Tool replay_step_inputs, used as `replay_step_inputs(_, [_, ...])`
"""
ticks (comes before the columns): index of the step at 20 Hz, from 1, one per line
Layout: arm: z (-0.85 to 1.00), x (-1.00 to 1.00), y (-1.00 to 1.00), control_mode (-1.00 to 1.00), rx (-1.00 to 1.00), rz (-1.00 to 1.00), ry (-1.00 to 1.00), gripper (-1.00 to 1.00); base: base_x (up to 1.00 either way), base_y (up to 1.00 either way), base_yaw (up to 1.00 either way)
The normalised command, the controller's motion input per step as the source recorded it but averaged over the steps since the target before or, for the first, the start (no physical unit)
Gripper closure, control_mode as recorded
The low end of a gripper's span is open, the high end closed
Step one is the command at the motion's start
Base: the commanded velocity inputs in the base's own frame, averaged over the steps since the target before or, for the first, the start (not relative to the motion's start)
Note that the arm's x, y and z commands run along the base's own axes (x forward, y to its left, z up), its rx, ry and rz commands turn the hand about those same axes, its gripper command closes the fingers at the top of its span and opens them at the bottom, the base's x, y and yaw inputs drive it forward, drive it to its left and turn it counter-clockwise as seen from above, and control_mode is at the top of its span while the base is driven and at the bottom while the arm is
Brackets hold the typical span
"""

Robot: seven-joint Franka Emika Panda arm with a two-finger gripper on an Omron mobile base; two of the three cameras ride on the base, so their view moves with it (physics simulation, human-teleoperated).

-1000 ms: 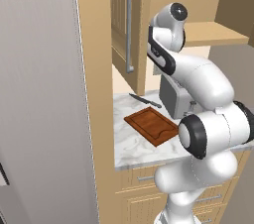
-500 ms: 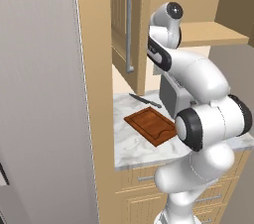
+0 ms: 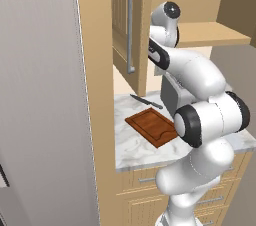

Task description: Pick the bread, place it on the cutting board, pick the jam, place it on the counter, and close the cabinet.

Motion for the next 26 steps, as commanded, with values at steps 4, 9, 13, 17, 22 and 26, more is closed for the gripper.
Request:
replay_step_inputs(4, [-0.3, 0.02, 0.03, -1.0, 0.0, 0.0, 0.0, -1.0, 0.0, 0.0, 0.0])
replay_step_inputs(9, [-0.25, 0.0, 0.0, -1.0, 0.0, 0.0, 0.0, -1.0, 0.0, 0.0, 0.0])
replay_step_inputs(13, [-0.2, 0.0, 0.04, -1.0, 0.0, 0.0, 0.0, 1.0, 0.0, 0.0, 0.0])
replay_step_inputs(17, [-0.08, 0.0, 0.03, -1.0, 0.0, 0.0, 0.0, 1.0, 0.0, 0.0, 0.0])
replay_step_inputs(22, [0.0, 0.0, 0.0, -1.0, 0.0, 0.0, 0.0, 1.0, 0.0, 0.0, 0.0])
replay_step_inputs(26, [0.0, 0.0, 0.0, -1.0, 0.0, 0.0, 0.0, 1.0, 0.0, 0.0, 0.0])
